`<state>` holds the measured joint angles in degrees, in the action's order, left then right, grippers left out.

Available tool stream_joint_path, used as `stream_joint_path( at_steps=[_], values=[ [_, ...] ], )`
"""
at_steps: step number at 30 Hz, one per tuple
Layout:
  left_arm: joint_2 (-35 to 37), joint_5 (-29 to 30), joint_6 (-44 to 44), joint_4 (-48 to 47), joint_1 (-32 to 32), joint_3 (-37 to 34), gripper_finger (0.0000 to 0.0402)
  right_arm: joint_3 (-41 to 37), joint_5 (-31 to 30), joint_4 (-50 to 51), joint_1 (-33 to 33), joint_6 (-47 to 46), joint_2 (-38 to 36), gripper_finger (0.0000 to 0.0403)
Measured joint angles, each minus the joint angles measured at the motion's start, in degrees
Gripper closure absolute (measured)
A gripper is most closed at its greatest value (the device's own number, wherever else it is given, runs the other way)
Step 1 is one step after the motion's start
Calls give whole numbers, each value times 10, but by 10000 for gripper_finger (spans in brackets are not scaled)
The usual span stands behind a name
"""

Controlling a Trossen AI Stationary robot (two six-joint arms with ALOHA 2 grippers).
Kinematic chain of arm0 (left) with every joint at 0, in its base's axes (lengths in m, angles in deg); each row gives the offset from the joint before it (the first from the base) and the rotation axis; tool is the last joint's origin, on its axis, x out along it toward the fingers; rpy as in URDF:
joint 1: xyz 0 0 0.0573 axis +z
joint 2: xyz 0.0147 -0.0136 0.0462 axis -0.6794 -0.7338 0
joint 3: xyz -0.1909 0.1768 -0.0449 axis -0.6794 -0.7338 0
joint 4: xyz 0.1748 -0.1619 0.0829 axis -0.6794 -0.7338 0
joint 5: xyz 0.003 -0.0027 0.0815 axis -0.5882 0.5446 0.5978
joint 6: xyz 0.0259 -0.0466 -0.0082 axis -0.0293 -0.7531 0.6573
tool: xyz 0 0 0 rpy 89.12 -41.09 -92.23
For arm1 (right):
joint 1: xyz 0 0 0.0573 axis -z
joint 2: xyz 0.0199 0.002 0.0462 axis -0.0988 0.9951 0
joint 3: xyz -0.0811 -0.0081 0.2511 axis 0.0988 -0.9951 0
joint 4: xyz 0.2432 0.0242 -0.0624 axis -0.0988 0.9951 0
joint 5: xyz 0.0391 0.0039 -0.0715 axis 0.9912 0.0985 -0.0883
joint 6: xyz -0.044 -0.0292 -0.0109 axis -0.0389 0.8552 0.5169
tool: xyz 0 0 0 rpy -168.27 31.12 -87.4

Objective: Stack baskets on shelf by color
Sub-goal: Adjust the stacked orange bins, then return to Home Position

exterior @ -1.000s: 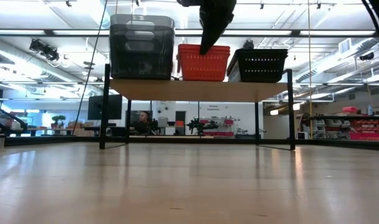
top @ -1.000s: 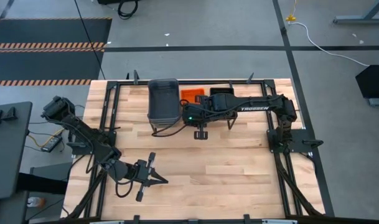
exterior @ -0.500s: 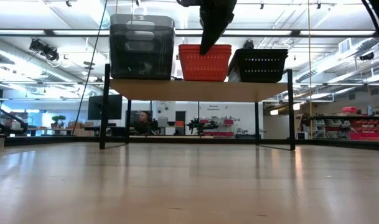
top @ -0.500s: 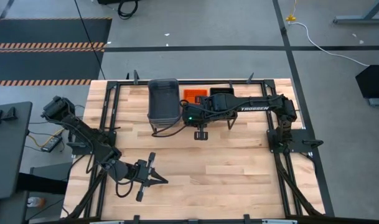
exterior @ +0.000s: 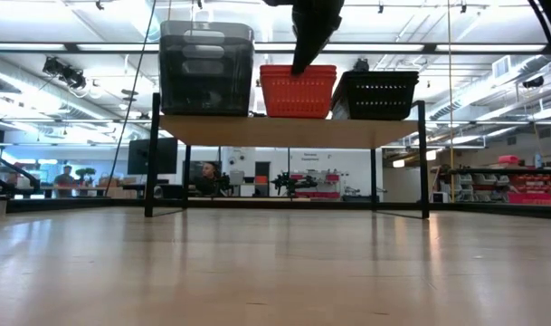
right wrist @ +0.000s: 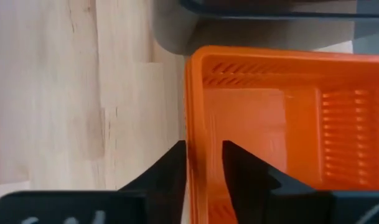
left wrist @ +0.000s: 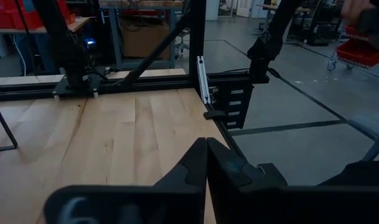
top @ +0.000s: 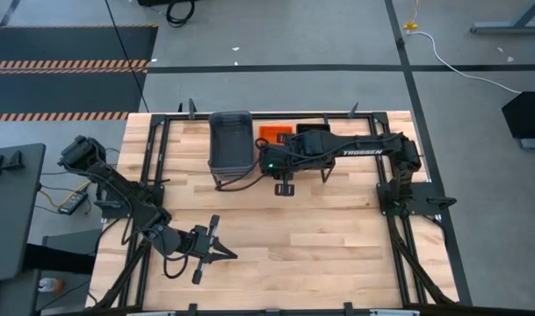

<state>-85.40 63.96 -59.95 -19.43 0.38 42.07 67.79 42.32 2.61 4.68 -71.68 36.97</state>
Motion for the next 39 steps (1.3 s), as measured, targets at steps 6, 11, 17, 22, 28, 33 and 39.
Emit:
stream_joint_path(
  at_steps=[6,11,17,22,28,33,39],
  values=[
    [0,0,0,0,0,0,391,0,2,5,-3,-26,-42,248],
    [0,33,4,0,0,0,386,0,40,8,-19,-66,-86,237],
    [31,49,15,-15,1,0,396,0,36,25,-52,-87,-124,253],
    [122,49,15,-99,1,0,396,-1,-5,55,-69,-122,-158,289],
    [253,39,19,-217,1,1,398,-50,-4,42,-89,-131,-207,352],
    [326,37,28,-301,1,1,397,-156,19,-37,-98,-128,-273,393],
    [387,37,27,-363,1,0,397,-323,38,-131,-98,-152,-399,386]
  ],
)
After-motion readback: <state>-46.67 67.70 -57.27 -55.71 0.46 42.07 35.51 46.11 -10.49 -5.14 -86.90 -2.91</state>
